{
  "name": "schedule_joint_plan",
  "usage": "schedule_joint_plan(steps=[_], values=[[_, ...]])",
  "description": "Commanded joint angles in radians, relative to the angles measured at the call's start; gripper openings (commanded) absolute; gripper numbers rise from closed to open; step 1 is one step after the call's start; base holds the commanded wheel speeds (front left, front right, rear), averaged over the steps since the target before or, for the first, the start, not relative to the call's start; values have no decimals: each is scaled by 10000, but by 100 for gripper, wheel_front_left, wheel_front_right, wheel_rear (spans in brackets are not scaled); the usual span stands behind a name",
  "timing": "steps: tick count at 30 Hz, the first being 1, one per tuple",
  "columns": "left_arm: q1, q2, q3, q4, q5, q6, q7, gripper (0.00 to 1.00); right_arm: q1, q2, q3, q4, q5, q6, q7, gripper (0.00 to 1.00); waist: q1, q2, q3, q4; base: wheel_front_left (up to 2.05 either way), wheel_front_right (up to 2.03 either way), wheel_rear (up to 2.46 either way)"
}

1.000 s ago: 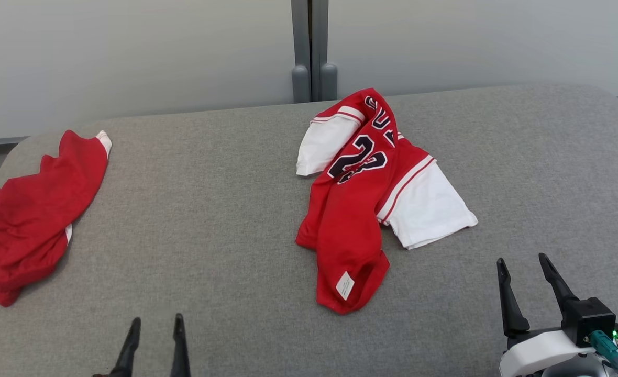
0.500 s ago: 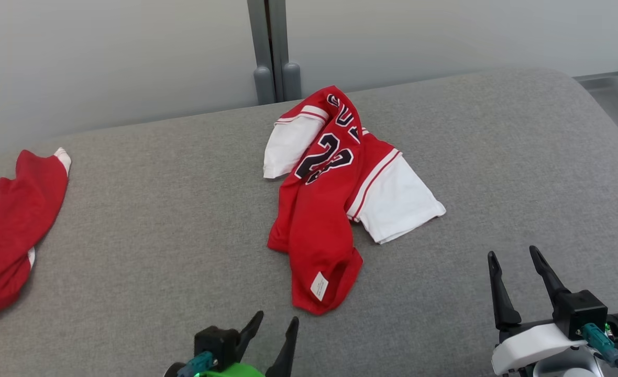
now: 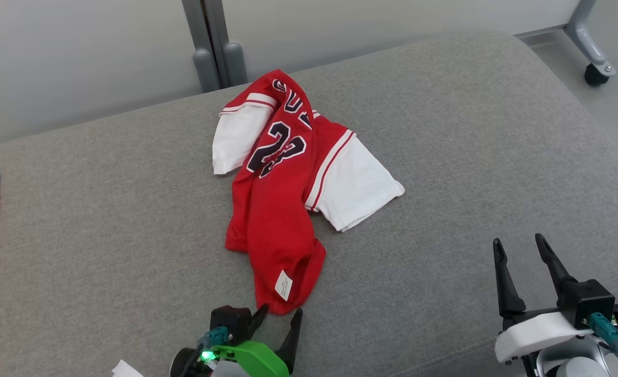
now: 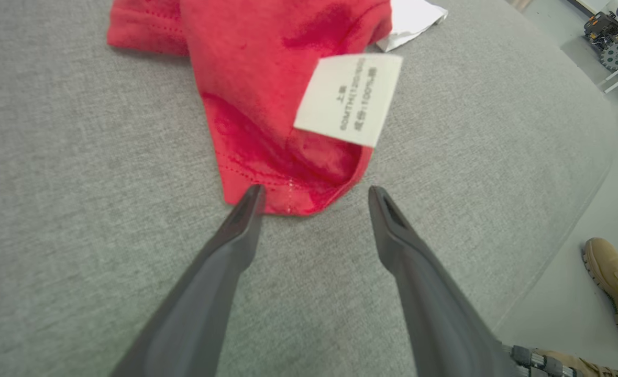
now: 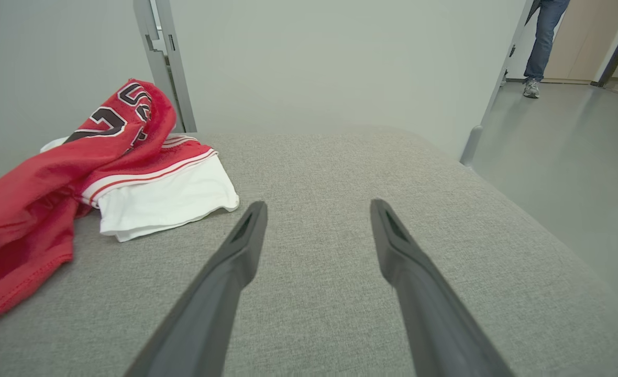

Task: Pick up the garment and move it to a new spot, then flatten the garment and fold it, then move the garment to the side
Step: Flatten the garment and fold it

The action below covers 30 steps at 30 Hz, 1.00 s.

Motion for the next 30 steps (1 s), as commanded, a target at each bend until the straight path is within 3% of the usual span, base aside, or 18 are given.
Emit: schedule_joint_plan(steps=[1, 10, 12, 13, 14, 21, 27, 30], values=[[-218, 57, -14, 177, -73, 61, -135, 100, 25, -1, -27, 13, 74, -12, -31, 100, 0, 0, 154, -207, 0, 0, 0], [-608, 66, -105, 1155, -362, 55, -680, 100, -168, 6, -6, 32, 144, -12, -31, 100, 0, 0, 230, -275, 0, 0, 0], [-694, 72, -114, 1318, -475, 42, -750, 78, -170, 5, -9, 29, 154, -14, -31, 100, 0, 0, 230, -263, 0, 0, 0], [-725, 72, -161, 1415, -530, 21, -748, 32, -164, 5, -22, 23, 150, -14, -31, 100, 0, 0, 228, -251, 0, 0, 0], [-745, 71, -210, 1489, -531, -12, -728, 2, -152, 5, -38, 20, 143, -12, -31, 100, 0, 0, 225, -239, 0, 0, 0], [-957, 123, -512, 1975, -313, -91, -826, 0, 51, 3, -199, 66, 142, -14, -31, 100, 0, 0, 174, 107, 0, 0, 0], [-597, 851, -223, 1242, -28, 480, -1250, 0, 264, 4, -233, 97, 221, -12, -31, 100, 0, 0, -46, 681, 0, 0, 0], [-226, 1557, 80, 361, 101, 885, -1366, 0, 394, 7, -225, 99, 238, -12, -31, 100, 0, 0, -182, 1048, 0, 0, 0]])
